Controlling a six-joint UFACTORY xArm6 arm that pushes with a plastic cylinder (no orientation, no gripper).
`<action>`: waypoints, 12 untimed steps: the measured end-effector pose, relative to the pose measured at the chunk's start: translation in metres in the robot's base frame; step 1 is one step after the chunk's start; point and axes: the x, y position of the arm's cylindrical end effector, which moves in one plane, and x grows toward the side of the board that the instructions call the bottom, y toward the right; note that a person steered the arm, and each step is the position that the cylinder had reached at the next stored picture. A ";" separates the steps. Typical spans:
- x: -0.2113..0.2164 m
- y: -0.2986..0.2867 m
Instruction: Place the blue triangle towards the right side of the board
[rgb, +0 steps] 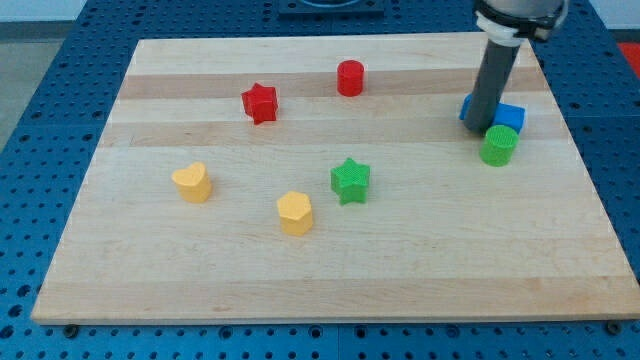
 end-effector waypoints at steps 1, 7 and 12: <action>0.000 0.019; 0.003 -0.041; -0.063 -0.037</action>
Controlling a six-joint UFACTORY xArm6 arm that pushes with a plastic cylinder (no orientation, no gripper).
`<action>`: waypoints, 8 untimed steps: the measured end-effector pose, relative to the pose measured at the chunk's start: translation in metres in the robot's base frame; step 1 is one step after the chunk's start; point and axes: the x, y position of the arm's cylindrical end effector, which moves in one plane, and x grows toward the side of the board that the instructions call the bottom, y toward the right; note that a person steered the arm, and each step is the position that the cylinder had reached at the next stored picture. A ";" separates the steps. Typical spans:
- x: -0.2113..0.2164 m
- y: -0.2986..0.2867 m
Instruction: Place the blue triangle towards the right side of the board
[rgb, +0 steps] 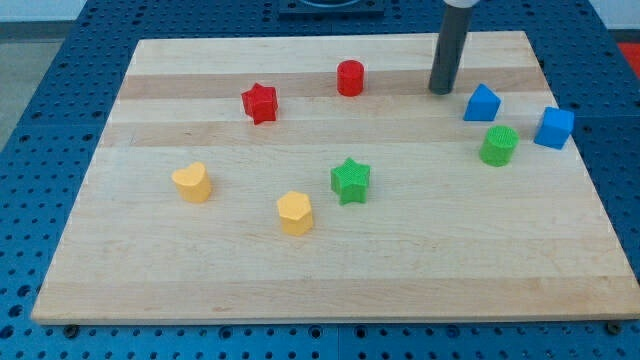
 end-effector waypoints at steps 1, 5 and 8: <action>0.031 0.007; 0.056 0.082; 0.056 0.057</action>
